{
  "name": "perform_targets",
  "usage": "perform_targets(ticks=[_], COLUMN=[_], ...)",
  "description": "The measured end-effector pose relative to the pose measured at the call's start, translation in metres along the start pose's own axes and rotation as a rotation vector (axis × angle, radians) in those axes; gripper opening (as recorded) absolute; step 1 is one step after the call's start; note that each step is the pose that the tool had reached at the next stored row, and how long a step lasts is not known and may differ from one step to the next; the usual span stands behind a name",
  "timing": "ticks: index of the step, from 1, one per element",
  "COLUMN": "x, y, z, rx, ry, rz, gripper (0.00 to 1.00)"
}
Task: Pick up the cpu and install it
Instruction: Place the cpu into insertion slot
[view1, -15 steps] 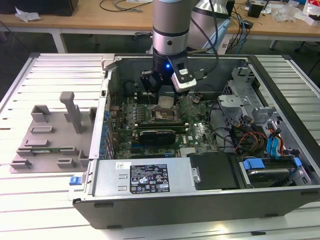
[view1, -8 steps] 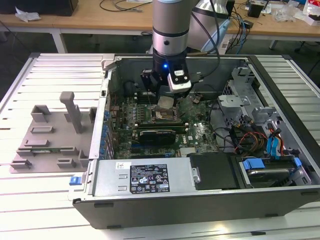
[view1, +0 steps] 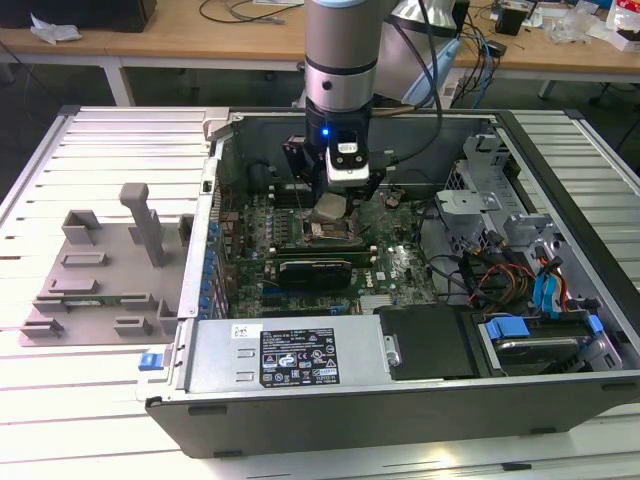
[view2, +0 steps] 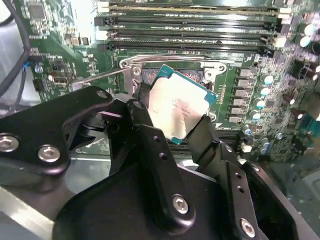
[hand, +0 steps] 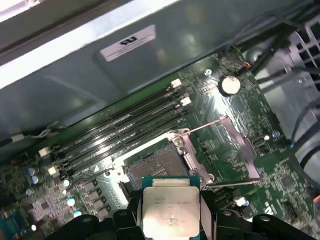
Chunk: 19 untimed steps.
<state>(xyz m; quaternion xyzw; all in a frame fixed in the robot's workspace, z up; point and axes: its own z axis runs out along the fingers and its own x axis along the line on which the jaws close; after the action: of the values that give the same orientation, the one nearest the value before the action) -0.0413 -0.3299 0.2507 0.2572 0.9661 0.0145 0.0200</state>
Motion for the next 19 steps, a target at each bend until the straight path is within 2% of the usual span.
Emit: perform_targets(ticks=[4,10,16,19], x=[0.0000,0.0001,0.0001,0.0001], y=[0.0000,-0.0001,-0.0001,-0.0001], z=[0.0004,0.0015,0.0019,0.0023], rx=[0.0021,0.0088,0.0124,0.0150], ry=[-0.0027,-0.0109,-0.0154,-0.0184], rz=[0.070,0.284,0.402,0.480], gripper=[0.55,0.55,0.55,0.55])
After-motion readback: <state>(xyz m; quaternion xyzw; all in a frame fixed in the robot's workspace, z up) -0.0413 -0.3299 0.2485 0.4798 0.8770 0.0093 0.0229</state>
